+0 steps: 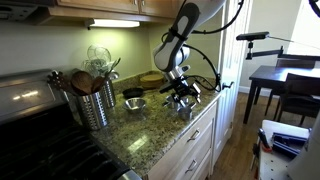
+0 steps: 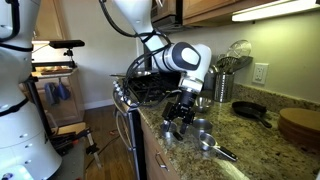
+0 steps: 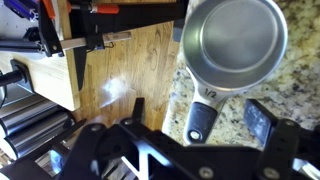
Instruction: Stack the silver measuring cups together
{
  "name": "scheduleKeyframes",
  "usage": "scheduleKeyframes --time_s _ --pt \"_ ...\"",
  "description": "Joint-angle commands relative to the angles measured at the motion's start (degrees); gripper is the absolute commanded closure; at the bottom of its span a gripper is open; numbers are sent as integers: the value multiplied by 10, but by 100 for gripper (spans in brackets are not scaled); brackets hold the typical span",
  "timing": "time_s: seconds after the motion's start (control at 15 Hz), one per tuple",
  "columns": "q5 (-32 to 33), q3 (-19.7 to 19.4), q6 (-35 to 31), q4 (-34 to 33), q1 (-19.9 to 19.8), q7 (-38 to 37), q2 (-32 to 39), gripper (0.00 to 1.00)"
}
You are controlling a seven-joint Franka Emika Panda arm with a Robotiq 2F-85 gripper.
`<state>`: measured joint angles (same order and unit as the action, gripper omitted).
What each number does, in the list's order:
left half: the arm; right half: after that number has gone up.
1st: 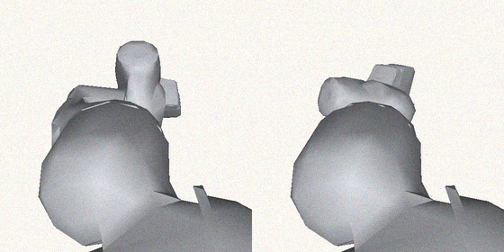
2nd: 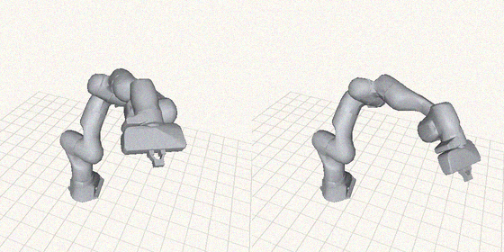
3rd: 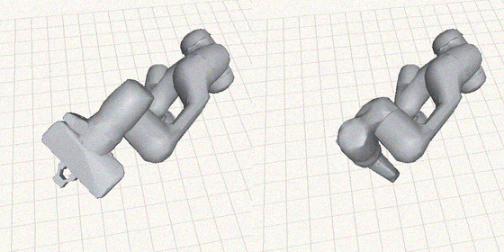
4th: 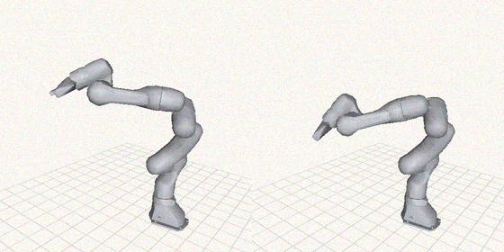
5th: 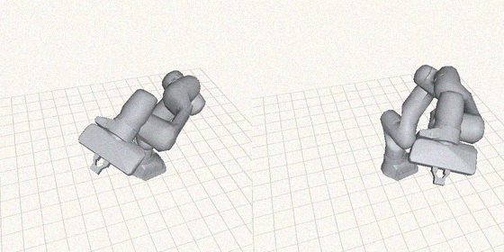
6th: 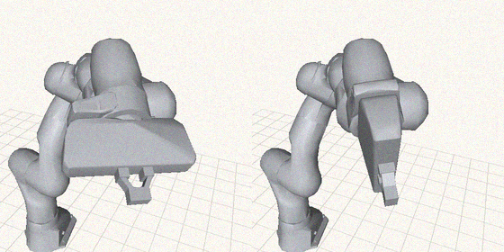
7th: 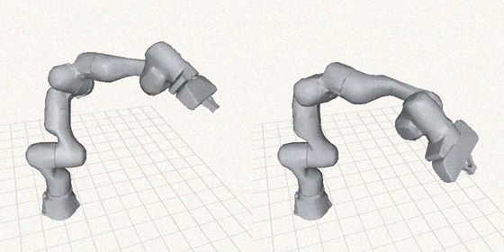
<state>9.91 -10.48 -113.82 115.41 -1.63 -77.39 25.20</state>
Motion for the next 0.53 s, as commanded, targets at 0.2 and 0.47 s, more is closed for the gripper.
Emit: scheduleKeyframes --time_s 0.2,0.47 --pt "-45 2 -44 25 -8 14 -12 0" --pt "-45 0 -46 28 -6 11 -11 0"
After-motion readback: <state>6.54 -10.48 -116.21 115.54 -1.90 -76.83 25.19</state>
